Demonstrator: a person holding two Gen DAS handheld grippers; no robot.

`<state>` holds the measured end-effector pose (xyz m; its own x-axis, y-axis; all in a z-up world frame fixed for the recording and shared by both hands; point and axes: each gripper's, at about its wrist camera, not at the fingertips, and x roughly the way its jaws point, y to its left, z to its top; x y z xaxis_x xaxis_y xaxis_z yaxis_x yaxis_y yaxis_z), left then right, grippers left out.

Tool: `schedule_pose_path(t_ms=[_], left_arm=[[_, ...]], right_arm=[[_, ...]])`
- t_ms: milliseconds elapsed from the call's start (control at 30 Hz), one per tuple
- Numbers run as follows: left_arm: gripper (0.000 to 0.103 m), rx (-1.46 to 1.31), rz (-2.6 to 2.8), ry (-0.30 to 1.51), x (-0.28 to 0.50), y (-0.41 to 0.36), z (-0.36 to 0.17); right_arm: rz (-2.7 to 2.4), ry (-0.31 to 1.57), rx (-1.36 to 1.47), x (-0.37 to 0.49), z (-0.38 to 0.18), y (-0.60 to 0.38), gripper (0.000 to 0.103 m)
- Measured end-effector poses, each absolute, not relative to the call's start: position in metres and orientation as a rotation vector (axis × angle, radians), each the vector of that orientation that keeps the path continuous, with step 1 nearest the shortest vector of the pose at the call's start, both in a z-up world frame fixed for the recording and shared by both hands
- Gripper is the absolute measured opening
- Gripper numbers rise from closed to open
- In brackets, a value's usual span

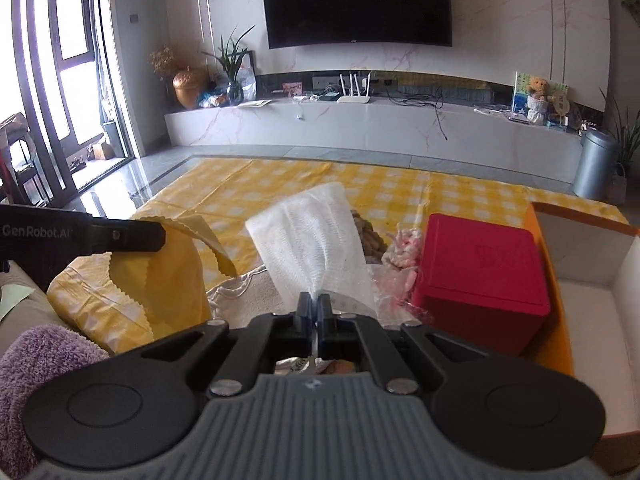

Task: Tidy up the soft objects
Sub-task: 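Lift the yellow cloth with the left tool while the right tool carries the plastic bag toward the orange box, then open the left tool over the orange box while the right tool releases the bag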

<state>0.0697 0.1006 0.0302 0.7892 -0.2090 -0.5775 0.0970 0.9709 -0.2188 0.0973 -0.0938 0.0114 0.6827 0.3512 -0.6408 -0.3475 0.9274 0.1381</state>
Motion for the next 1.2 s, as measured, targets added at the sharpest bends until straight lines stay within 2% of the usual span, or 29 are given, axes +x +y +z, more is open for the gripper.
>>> schedule_pose_path(t_ms=[567, 967, 1200], left_arm=[[0.001, -0.104, -0.282, 0.559, 0.047, 0.042, 0.063], [0.001, -0.011, -0.523, 0.517, 0.078, -0.063, 0.077], [0.001, -0.027, -0.644, 0.548, 0.109, -0.114, 0.066]], right_arm=[[0.147, 0.566, 0.084, 0.022, 0.062, -0.189, 0.0], [-0.04, 0.555, 0.126, 0.006, 0.073, -0.268, 0.0], [-0.084, 0.602, 0.17, 0.025, 0.063, -0.309, 0.0]])
